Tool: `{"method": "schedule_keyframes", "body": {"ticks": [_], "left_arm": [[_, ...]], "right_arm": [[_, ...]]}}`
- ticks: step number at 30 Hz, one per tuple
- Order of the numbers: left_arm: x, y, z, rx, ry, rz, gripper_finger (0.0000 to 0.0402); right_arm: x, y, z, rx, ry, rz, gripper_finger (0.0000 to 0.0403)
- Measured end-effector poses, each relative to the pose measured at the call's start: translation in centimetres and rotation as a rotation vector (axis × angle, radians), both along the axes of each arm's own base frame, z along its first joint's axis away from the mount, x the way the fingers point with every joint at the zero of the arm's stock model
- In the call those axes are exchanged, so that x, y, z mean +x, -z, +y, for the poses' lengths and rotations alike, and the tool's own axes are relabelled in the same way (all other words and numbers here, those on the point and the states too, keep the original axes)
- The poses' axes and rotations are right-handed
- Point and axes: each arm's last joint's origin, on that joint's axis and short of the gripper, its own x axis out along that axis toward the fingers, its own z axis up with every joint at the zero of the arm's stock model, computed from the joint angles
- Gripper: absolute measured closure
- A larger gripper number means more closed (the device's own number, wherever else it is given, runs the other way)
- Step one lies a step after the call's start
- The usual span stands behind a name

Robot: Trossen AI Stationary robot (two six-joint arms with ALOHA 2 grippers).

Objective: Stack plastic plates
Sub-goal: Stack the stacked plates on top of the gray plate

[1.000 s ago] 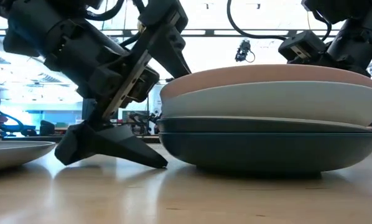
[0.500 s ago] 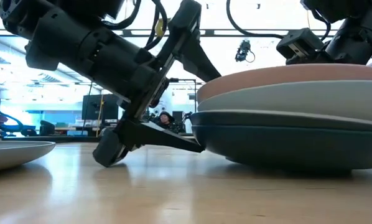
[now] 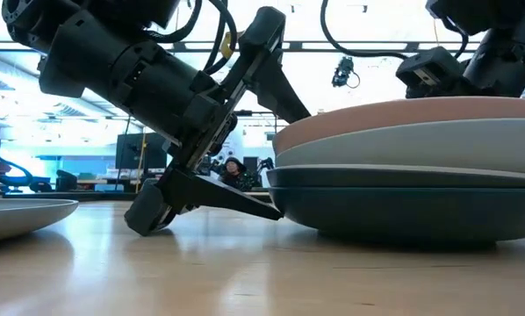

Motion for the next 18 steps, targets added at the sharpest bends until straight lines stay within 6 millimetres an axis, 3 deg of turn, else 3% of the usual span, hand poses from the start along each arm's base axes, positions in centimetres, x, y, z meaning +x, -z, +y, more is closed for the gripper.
{"method": "schedule_keyframes", "body": {"ticks": [6, 10, 18], "left_arm": [[0.0, 0.0, -0.1, 0.017, 0.030, 0.006, 0.0088], [0.0, 0.0, -0.1, 0.016, 0.034, 0.008, 0.0088], [0.0, 0.0, -0.1, 0.015, 0.034, 0.008, 0.0088]], "right_arm": [[0.1, -2.5, 0.7, -0.083, -0.033, 0.075, 0.0213], [-0.6, -4.2, 1.4, -0.119, -0.110, 0.213, 0.0213], [-4.6, -2.7, 2.9, -0.154, -0.239, 0.529, 0.0213]]}}
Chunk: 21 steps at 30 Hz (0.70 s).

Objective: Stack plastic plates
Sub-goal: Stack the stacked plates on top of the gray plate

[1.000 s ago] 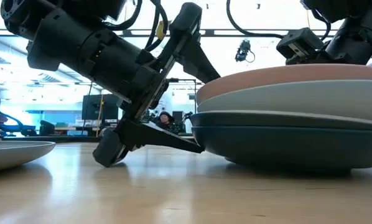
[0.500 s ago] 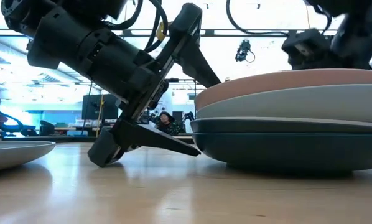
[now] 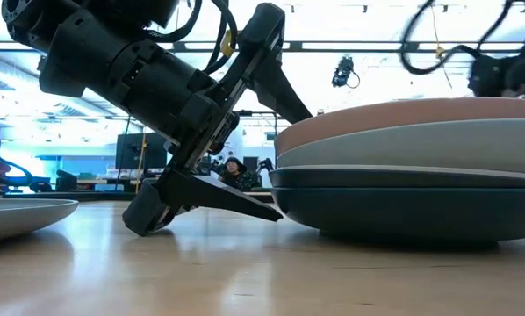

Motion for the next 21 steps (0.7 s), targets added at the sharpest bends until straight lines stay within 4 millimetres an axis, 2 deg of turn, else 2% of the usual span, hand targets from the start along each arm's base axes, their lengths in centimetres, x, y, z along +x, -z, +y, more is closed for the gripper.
{"method": "schedule_keyframes", "body": {"ticks": [5, 13, 16, 21], "left_arm": [[0.1, 0.0, 0.1, 0.002, 0.006, 0.002, 0.0088], [0.5, 0.0, 1.0, -0.016, 0.035, 0.002, 0.0088], [0.6, -0.1, 1.1, -0.017, 0.030, -0.004, 0.0088], [0.6, -0.1, 1.1, -0.010, 0.032, -0.004, 0.0088]], "right_arm": [[-0.3, 1.7, 1.5, -0.015, -0.091, -0.026, 0.0213], [2.2, 5.0, 3.5, -0.015, -0.433, -0.024, 0.0213], [3.7, 5.2, 4.6, -0.046, -0.638, -0.030, 0.0213], [6.2, 4.5, 6.2, -0.169, -0.928, -0.079, 0.0213]]}}
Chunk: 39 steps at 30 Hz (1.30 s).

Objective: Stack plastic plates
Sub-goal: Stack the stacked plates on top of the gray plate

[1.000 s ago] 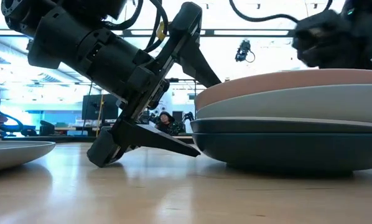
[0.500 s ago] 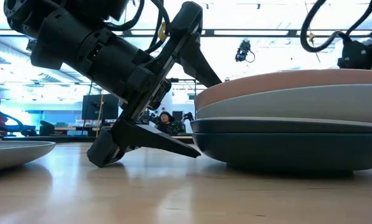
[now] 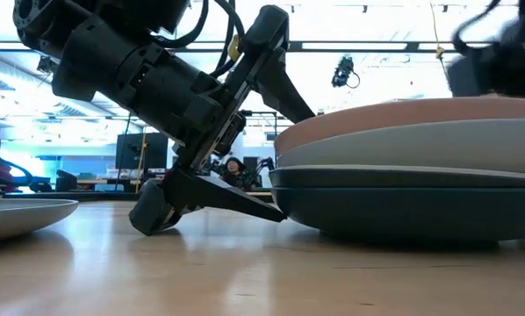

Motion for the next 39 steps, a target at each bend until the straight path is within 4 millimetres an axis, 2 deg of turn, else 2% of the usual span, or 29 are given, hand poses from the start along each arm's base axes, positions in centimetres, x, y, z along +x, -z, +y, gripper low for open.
{"method": "schedule_keyframes", "body": {"ticks": [9, 21, 25, 32, 36, 39], "left_arm": [[0.0, 0.0, 0.1, 0.043, -0.014, -0.008, 0.0088], [0.2, -0.1, 0.5, 0.136, -0.021, -0.020, 0.0090], [0.2, -0.2, 0.6, 0.168, -0.047, -0.038, 0.0118], [0.4, -0.6, 0.6, 0.193, -0.054, -0.085, 0.0202], [0.3, -0.9, 0.7, 0.185, -0.060, -0.068, 0.0216], [0.2, -1.4, 0.7, 0.207, -0.036, -0.053, 0.0217]], "right_arm": [[2.8, 0.2, -0.2, -0.018, -0.036, -0.015, 0.0213], [3.2, 0.1, 0.1, 0.009, -0.036, -0.053, 0.0213], [3.2, 0.1, 0.1, 0.013, -0.015, -0.059, 0.0213], [2.8, 0.0, -0.2, 0.018, 0.113, -0.023, 0.0213], [2.0, -0.3, -0.1, -0.002, 0.186, 0.000, 0.0213], [1.2, -1.3, 0.3, -0.005, 0.220, -0.029, 0.0213]]}}
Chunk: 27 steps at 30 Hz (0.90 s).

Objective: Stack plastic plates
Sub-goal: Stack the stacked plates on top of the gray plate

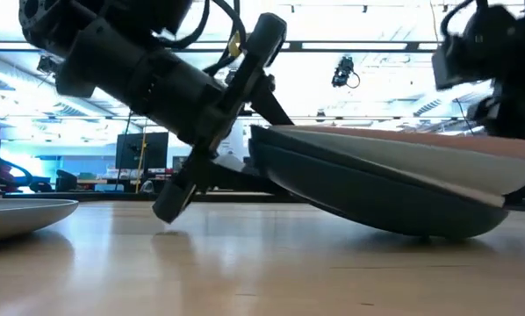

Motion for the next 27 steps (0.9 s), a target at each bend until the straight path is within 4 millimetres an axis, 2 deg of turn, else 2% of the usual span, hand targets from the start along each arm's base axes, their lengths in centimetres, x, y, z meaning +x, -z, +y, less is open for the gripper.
{"method": "schedule_keyframes", "body": {"ticks": [5, 12, 18, 22, 27], "left_arm": [[-0.3, -1.8, 0.2, 0.058, 0.034, 0.000, 0.0218], [-1.5, -4.4, 1.2, 0.108, 0.037, 0.075, 0.0218], [-2.8, -8.1, 2.0, 0.110, 0.165, 0.076, 0.0220], [-4.7, -11.1, 2.1, 0.108, 0.347, 0.086, 0.0221], [-9.7, -14.2, 2.1, 0.075, 0.586, 0.232, 0.0221]], "right_arm": [[-1.5, -2.2, 0.4, -0.005, 0.052, -0.067, 0.0213], [-3.3, -4.9, -0.1, 0.018, 0.149, -0.126, 0.0213], [-4.6, -6.4, -0.4, 0.047, 0.174, -0.138, 0.0213], [-5.1, -6.8, 0.0, 0.092, 0.193, -0.152, 0.0213], [-5.9, -6.8, 1.0, 0.129, 0.238, -0.163, 0.0213]]}}
